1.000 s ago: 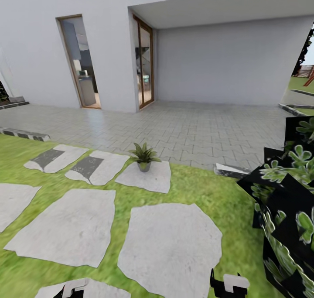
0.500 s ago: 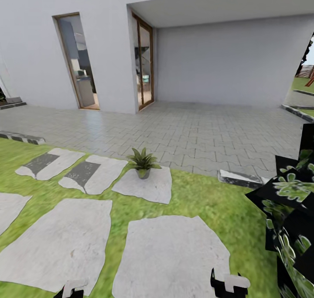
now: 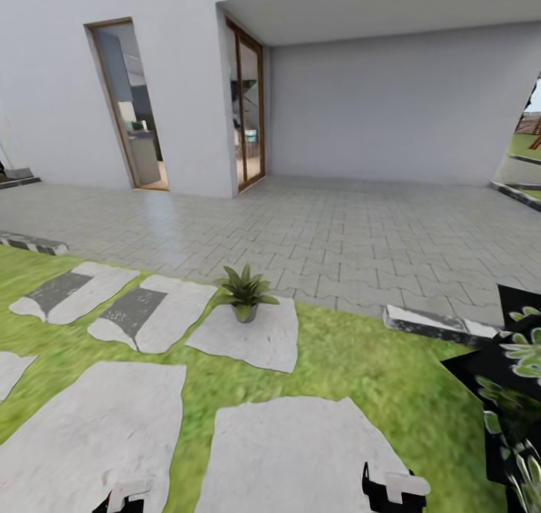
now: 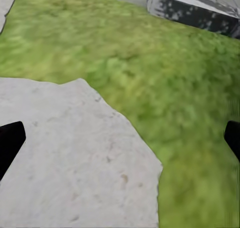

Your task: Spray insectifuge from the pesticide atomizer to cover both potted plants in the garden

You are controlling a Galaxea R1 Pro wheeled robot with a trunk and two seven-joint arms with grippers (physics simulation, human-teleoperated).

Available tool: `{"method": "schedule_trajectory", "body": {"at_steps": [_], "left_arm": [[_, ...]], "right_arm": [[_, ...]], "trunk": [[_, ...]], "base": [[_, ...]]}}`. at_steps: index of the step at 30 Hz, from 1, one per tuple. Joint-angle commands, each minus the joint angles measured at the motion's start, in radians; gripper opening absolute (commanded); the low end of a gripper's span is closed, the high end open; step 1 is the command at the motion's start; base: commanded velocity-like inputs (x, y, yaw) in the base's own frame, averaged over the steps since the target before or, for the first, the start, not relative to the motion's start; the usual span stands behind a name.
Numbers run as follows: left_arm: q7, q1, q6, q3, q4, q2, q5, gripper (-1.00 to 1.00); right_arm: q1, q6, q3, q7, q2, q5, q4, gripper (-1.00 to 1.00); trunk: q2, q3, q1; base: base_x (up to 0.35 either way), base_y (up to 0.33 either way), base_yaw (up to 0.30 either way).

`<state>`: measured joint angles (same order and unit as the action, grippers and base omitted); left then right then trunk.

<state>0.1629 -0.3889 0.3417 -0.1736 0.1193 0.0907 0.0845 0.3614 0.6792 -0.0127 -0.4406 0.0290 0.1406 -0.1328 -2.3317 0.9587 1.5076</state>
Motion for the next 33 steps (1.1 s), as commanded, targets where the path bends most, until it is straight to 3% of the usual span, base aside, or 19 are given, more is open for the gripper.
{"method": "schedule_trajectory", "body": {"at_steps": [1, 33], "left_arm": [[0.003, -0.001, 0.003, -0.006, -0.001, 0.000, 0.009, -1.00], [0.003, -0.001, 0.004, -0.006, -0.001, 0.000, 0.009, -1.00]], "right_arm": [[0.001, -0.001, -0.001, -0.010, 0.000, 0.010, 0.001, 1.00], [0.001, -0.001, -0.001, -0.010, 0.001, 0.010, 0.001, 1.00]], "trunk": [[0.000, 0.001, 0.000], [0.000, 0.001, 0.000]], "base": [[0.337, 0.000, 0.000], [0.337, 0.000, 0.035]]}}
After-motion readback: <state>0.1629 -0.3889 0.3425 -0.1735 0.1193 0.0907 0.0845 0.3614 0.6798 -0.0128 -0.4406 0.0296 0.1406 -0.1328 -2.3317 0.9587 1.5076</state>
